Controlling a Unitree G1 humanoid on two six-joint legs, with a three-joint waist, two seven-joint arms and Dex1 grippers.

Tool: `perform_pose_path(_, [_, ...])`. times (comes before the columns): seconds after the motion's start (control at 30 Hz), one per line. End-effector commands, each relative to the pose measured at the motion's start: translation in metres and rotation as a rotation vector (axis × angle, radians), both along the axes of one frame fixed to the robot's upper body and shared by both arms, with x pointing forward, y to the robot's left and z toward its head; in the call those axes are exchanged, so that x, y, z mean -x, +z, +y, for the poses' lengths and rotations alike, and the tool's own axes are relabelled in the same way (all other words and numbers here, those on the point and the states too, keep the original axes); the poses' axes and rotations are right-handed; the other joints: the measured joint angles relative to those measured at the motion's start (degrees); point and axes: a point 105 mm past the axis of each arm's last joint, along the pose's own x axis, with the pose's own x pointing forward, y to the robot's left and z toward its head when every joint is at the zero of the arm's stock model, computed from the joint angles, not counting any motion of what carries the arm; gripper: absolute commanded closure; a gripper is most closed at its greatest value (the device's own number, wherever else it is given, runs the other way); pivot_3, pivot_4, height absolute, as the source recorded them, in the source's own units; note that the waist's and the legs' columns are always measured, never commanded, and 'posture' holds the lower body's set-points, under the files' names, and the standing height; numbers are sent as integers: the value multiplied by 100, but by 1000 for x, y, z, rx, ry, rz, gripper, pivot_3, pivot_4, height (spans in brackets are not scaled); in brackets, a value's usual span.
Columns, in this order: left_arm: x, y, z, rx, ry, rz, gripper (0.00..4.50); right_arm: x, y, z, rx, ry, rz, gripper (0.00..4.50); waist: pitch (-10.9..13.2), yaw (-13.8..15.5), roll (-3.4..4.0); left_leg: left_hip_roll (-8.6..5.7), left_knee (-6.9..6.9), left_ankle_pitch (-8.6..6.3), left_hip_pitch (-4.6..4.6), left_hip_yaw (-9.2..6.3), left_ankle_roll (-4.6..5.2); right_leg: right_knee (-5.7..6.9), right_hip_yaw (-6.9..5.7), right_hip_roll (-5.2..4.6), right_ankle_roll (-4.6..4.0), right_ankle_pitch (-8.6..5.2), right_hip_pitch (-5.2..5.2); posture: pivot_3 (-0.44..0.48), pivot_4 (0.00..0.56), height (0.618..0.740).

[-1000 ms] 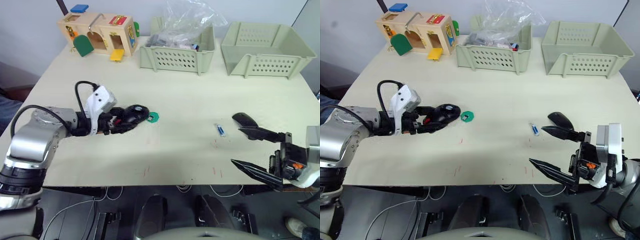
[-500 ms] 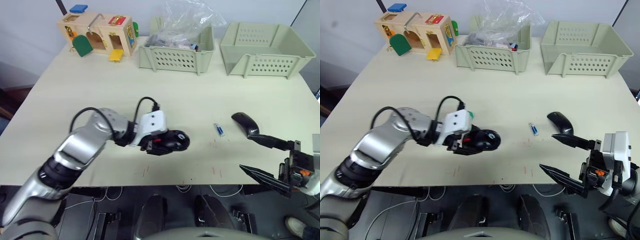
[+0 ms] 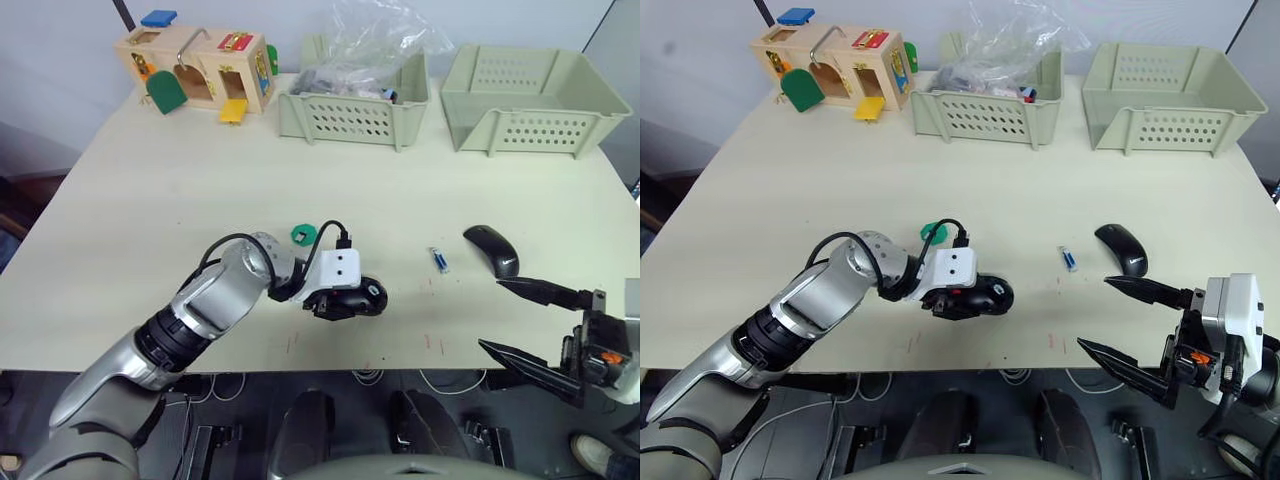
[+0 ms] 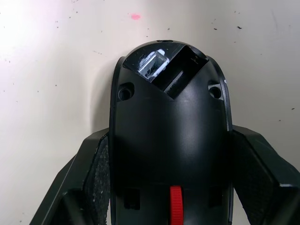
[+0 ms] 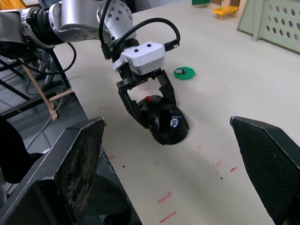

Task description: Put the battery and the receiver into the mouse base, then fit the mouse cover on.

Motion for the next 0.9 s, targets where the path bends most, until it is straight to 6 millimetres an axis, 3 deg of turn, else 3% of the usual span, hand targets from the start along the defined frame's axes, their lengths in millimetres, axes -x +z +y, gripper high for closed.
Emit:
perform_pose_path(0.03, [5, -15, -3, -18, 17, 29, 1575, 3, 2, 7, 13, -2, -12, 0, -11, 23, 10, -1, 0, 0, 0, 1, 0, 0, 0, -1, 1, 0, 0, 0, 150, 740])
perform_pose_path(0.13, [6, -15, -2, -22, 22, 35, 1575, -4, -1, 8, 18, -62, -7, 0, -26, 51, 13, -3, 2, 0, 1, 2, 0, -1, 0, -3, 3, -2, 1, 0, 150, 740])
perform_pose_path(0.37, [7, -16, 1, -20, 39, 40, 1575, -51, -45, 5, 234, -400, 51, 0, -44, 51, 25, -2, 2, 0, 1, 3, 0, -1, 1, -3, 2, -2, -1, 0, 150, 740])
perform_pose_path(0.47, [7, -16, 0, -17, 41, 41, 1575, -67, -49, 17, 113, -435, 117, 0, -54, 21, 16, -1, 3, 0, 1, 4, 0, -1, 2, -2, -6, 2, -2, 0, 150, 740])
perform_pose_path(0.67, [8, -13, -4, -5, 37, 40, 1575, -102, -67, 19, 100, -615, 150, 0, -55, 10, 28, -4, 2, -1, -1, 4, 2, -2, 2, -2, -12, 6, -1, 0, 150, 740])
perform_pose_path(0.73, [8, -11, -5, -2, 39, 41, 1575, -110, -73, 24, 94, -636, 158, 560, -55, 7, 28, -5, 3, -1, -2, 4, 2, 0, -1, -3, -8, 4, -1, 0, 150, 740])
perform_pose_path(0.87, [8, -10, -6, -1, 42, 43, 1575, -118, -81, 29, 119, -659, 151, 2107, -54, 1, 30, -5, 2, -1, -5, 4, 2, -1, 0, -3, -12, 6, -2, 0, 150, 740])
perform_pose_path(0.9, [8, -9, -6, -1, 42, 43, 1575, -120, -82, 30, 111, -669, 155, 2107, -54, 2, 30, -5, 2, -1, -5, 4, 2, -1, 0, -3, -11, 6, -2, 0, 150, 740])
